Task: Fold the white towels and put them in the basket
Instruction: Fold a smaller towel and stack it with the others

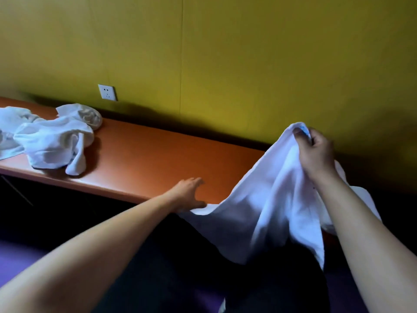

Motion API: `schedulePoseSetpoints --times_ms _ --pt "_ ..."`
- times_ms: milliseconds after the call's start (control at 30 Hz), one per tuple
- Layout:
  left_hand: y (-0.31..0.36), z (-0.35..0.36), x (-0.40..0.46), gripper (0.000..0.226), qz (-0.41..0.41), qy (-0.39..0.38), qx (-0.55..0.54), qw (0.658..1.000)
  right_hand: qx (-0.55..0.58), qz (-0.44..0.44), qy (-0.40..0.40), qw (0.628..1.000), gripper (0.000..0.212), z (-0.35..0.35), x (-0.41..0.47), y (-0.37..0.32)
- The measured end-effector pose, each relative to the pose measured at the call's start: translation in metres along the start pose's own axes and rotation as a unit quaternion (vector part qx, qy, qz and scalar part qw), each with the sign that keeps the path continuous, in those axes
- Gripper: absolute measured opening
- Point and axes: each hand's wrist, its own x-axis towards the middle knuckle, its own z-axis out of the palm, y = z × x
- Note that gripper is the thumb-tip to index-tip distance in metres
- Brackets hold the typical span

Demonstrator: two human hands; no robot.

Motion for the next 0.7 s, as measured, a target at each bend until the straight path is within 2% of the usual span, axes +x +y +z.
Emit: schedulePoseSetpoints --times_ms 67,100,133,200,233,267,333,433,533,700 --pt "0.011 0.036 0.016 0.109 0.004 -0.029 0.03 0.999 0.015 0.002 -0.003 1.0 0.046 -0.001 0.002 -0.001" --pt "0.017 0.053 0.022 0.115 0.003 -0.047 0.032 0.998 0.028 0.005 -0.003 1.0 0.046 -0.001 0.003 -0.001" --pt "0.025 0.066 0.023 0.11 -0.003 -0.062 0.033 0.998 0.042 0.007 -0.004 0.999 0.045 -0.001 0.003 -0.001" --pt "0.037 0.085 0.024 0.071 -0.027 -0.049 0.046 0.997 0.052 0.005 0.003 0.999 0.043 -0.002 0.004 -0.001" --pt "0.041 0.092 0.025 0.045 -0.036 -0.013 0.041 0.998 0.046 0.003 0.01 0.999 0.043 -0.004 0.006 0.001" --pt "0.04 0.097 0.026 0.029 -0.051 0.015 0.032 0.998 0.041 0.003 0.018 0.999 0.043 -0.008 0.009 0.003" --pt "0.029 0.105 0.026 0.018 -0.082 0.047 0.006 0.995 0.039 0.008 0.036 0.999 0.043 -0.017 0.015 0.01" --pt "0.004 0.096 0.026 0.013 -0.112 0.12 -0.026 0.986 0.073 0.039 0.07 0.994 0.041 -0.025 0.023 0.018" --pt "-0.021 0.06 0.024 0.017 -0.136 0.185 0.021 0.973 0.095 0.075 0.107 0.987 0.036 -0.031 0.029 0.019" --pt "-0.056 -0.046 0.013 0.017 -0.172 0.351 0.062 0.918 0.09 0.089 0.156 0.98 0.038 -0.033 0.042 0.026"
